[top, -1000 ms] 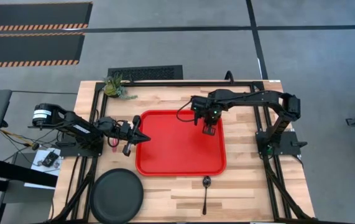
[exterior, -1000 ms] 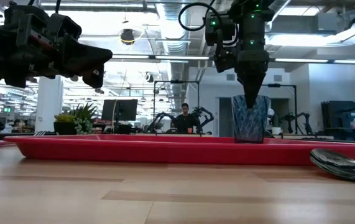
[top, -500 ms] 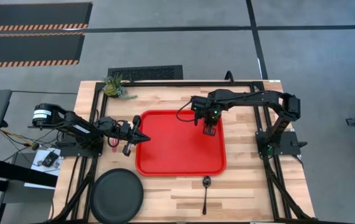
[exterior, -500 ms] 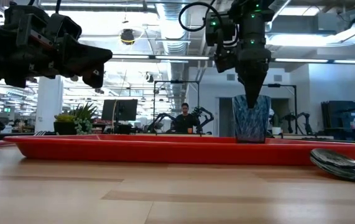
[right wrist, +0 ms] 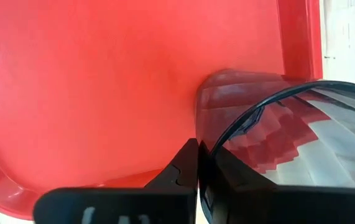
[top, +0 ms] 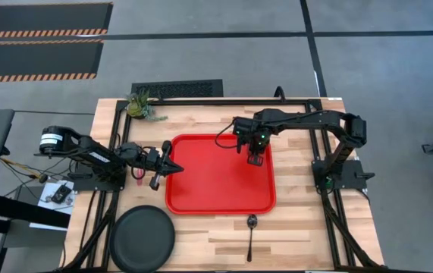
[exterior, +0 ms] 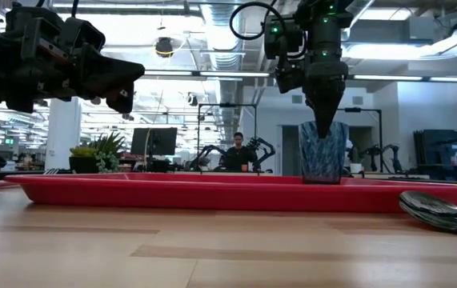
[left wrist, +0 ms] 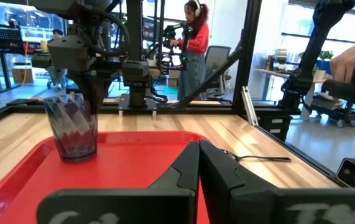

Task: Pick and place plate/cup/fork/spoon on tray
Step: Put the blue cup on the red tray

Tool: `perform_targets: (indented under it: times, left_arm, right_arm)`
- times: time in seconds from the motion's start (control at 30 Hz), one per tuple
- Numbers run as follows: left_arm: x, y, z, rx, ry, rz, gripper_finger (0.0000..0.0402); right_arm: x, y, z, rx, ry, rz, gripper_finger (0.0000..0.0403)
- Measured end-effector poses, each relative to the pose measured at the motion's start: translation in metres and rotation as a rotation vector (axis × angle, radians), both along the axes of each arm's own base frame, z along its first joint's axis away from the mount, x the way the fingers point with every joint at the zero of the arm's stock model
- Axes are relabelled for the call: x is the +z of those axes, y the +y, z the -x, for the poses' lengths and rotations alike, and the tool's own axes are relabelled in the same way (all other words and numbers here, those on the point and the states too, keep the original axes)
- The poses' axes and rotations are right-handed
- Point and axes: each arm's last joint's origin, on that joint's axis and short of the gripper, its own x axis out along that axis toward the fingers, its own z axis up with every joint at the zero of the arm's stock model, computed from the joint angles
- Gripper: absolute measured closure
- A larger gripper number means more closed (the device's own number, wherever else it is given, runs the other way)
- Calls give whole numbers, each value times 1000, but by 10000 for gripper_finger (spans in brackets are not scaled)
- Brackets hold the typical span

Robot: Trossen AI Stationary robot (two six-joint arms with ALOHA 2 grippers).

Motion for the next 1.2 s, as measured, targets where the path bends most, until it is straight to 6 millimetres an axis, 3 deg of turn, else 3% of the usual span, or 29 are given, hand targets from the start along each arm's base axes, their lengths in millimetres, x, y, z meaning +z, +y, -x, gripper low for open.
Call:
perform_targets:
  times: [1.2]
  left_arm:
    - [0,0,0,1,-3,-12,401]
  right_arm:
    - [0,-2,2,-43,34,74,351]
